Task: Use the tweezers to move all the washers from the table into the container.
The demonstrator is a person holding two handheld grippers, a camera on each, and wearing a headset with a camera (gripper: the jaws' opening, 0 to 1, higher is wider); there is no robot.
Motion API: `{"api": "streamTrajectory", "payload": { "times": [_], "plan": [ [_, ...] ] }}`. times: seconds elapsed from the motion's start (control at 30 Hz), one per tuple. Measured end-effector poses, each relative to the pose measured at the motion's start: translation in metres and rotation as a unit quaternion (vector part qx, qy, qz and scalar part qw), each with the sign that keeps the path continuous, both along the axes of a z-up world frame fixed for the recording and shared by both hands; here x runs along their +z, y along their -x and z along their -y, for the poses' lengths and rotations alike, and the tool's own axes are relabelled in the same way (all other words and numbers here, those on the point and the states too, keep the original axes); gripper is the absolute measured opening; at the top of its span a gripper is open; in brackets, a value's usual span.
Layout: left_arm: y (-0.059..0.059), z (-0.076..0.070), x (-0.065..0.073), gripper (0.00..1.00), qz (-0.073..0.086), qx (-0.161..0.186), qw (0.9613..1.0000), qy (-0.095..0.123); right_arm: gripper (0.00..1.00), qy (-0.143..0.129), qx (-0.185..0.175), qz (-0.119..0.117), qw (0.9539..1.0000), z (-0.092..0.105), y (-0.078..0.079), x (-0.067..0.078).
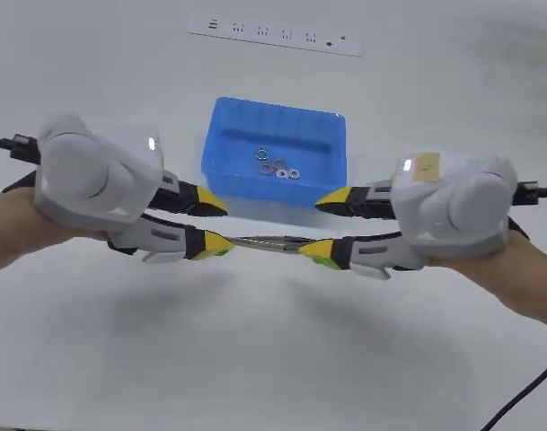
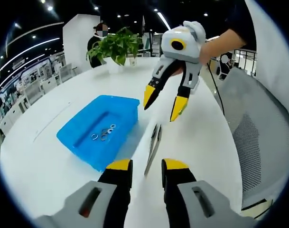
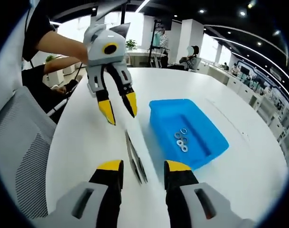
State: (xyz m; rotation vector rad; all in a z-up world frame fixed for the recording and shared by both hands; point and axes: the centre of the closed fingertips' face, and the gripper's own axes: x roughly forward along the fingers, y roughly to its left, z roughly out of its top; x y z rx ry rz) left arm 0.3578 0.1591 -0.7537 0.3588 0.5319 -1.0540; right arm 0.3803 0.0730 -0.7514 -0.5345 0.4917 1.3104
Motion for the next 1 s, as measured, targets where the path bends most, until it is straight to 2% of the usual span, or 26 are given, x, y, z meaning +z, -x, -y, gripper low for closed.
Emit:
{"api": "streamTrajectory", "payload": {
  "times": [0.07,0.13,0.27,0.3,0.33,0.37,0.4,0.43,0.5,0.53,0.57,0.63,0.87,1.0],
  "plan": [
    [-0.001,-0.003,0.012,0.34,0.014,0.024,0.9994,0.023,0.35,-0.015,-0.019,-0.002,0.9997,0.010,0.000,0.010],
    [0.005,-0.004,0.024,0.41,0.023,0.030,0.9979,0.053,0.37,-0.024,-0.032,0.000,0.9992,0.019,0.001,0.020],
    [0.017,-0.013,0.035,0.60,0.036,0.043,0.9971,0.052,0.50,-0.030,-0.042,-0.001,0.9987,0.035,0.008,0.036],
    [0.020,-0.015,0.039,0.62,0.049,0.045,0.9966,0.049,0.52,-0.035,-0.041,0.001,0.9985,0.039,0.011,0.041],
    [0.018,-0.020,0.045,0.62,0.078,0.049,0.9950,0.037,0.54,-0.037,-0.043,0.004,0.9984,0.042,0.012,0.044],
    [0.017,-0.023,0.047,0.61,0.091,0.054,0.9940,0.028,0.55,-0.037,-0.045,0.006,0.9983,0.044,0.013,0.046],
    [0.021,-0.025,0.050,0.61,0.079,0.065,0.9942,0.033,0.56,-0.038,-0.048,0.006,0.9981,0.048,0.015,0.049],
    [0.022,-0.026,0.053,0.64,0.077,0.073,0.9936,0.039,0.57,-0.040,-0.051,0.006,0.9979,0.050,0.016,0.051],
    [0.024,-0.030,0.059,0.77,0.073,0.092,0.9920,0.047,0.61,-0.043,-0.063,0.000,0.9971,0.054,0.019,0.054],
    [0.026,-0.032,0.059,0.84,0.059,0.104,0.9918,0.044,0.63,-0.045,-0.066,0.001,0.9968,0.055,0.022,0.056],
    [0.027,-0.033,0.059,0.92,0.053,0.107,0.9921,0.038,0.66,-0.047,-0.068,0.002,0.9966,0.056,0.023,0.057],
    [0.032,-0.033,0.064,0.98,0.062,0.100,0.9927,0.029,0.70,-0.050,-0.069,0.004,0.9963,0.058,0.029,0.060],
    [0.047,-0.024,0.087,1.00,0.070,0.090,0.9926,0.040,0.84,-0.043,-0.067,0.008,0.9968,0.064,0.037,0.065],
    [0.052,-0.025,0.095,1.00,0.080,0.091,0.9922,0.030,0.89,-0.042,-0.071,0.013,0.9965,0.068,0.039,0.068]
  ]
}}
